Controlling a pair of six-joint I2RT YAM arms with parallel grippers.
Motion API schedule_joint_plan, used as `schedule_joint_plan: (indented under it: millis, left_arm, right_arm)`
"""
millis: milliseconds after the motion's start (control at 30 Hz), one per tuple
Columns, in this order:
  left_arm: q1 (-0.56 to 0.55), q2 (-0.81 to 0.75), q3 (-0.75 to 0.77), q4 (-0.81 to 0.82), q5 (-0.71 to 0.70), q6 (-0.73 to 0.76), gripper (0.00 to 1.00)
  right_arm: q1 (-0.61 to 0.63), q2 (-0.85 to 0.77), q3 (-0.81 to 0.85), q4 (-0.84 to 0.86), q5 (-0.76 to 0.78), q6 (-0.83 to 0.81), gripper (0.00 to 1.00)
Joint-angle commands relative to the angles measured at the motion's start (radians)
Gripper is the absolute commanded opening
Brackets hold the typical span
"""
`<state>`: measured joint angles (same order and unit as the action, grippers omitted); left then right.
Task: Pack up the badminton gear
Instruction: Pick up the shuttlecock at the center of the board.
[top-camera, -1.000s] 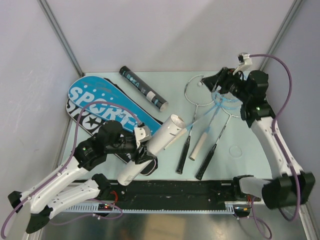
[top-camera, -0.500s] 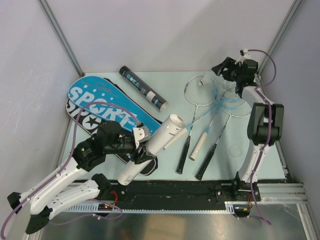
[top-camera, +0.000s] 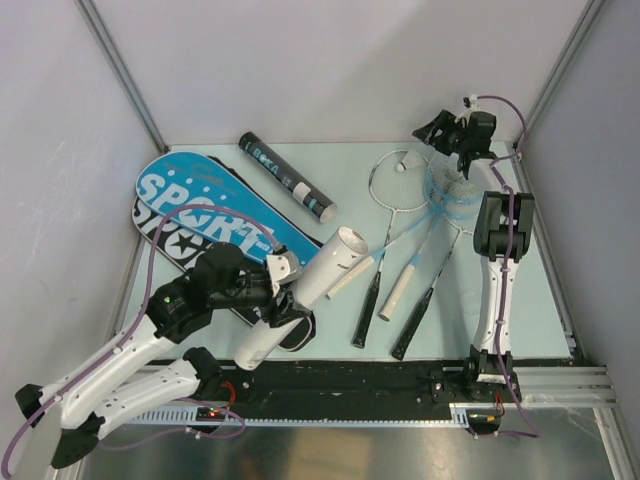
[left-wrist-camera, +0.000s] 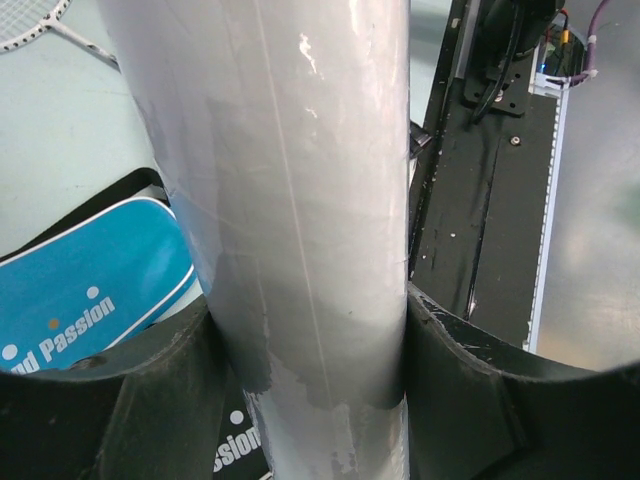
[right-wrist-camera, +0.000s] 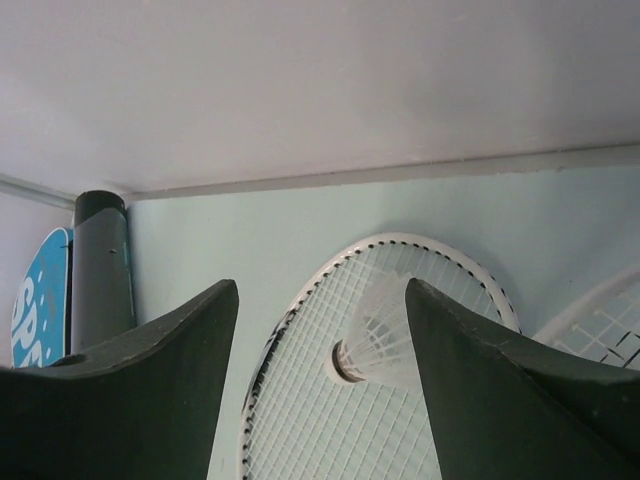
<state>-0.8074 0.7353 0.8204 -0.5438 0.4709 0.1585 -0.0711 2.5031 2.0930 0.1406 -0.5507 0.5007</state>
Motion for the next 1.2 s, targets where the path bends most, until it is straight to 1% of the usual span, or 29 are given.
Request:
schedule_joint_plan:
  millis: [0, 200, 300, 367, 467, 533, 600, 667, 767, 900, 1000, 1167]
  left_arm:
    - [0.001, -0.012, -0.001, 0.055, -0.029, 0.008, 0.53]
    - [0.001, -0.012, -0.001, 0.055, -0.026, 0.007, 0.53]
    - [0.002, -0.017, -0.002, 0.055, -0.028, 0.008, 0.53]
    - [0.002, -0.015, -0.003, 0.056, -0.035, 0.005, 0.53]
    - [0.001, -0.017, -0.004, 0.056, -0.037, 0.003, 0.53]
    - [0.002, -0.021, -0.004, 0.055, -0.039, 0.003, 0.53]
    - [0.002, -0.025, -0.004, 0.055, -0.038, 0.003, 0.53]
    - [0.001, -0.027, -0.004, 0.054, -0.04, 0.004, 0.53]
    - [0.001, -0.027, -0.001, 0.055, -0.033, 0.003, 0.53]
    - [0.001, -0.028, 0.0, 0.056, -0.034, 0.002, 0.53]
    - [0.001, -0.03, -0.001, 0.055, -0.044, 0.002, 0.53]
    - [0.002, -0.026, 0.0, 0.055, -0.05, -0.005, 0.53]
  right_arm:
    - [0.009, 0.058, 0.097, -0.047, -0.034, 0.019, 0.72]
    - [0.011, 0.07, 0.094, -0.061, -0.073, 0.041, 0.69]
    - [0.02, 0.069, 0.094, -0.078, -0.094, 0.015, 0.65]
    - [0.023, 0.061, 0.093, -0.094, -0.099, 0.002, 0.56]
    - [0.021, 0.03, 0.059, -0.079, -0.11, 0.013, 0.33]
    - [0.021, -0.002, 0.012, -0.051, -0.118, 0.019, 0.2]
    - [0.021, -0.031, -0.019, -0.05, -0.127, 0.009, 0.1]
    - [0.021, -0.054, -0.028, -0.082, -0.134, -0.011, 0.03]
    - [0.023, -0.096, -0.076, -0.111, -0.145, -0.037, 0.0]
    - [0.023, -0.217, -0.243, -0.04, -0.154, -0.012, 0.0]
    - [0.021, -0.347, -0.383, 0.031, -0.163, 0.03, 0.0]
    - [0.03, -0.604, -0.606, 0.088, -0.175, 0.067, 0.0]
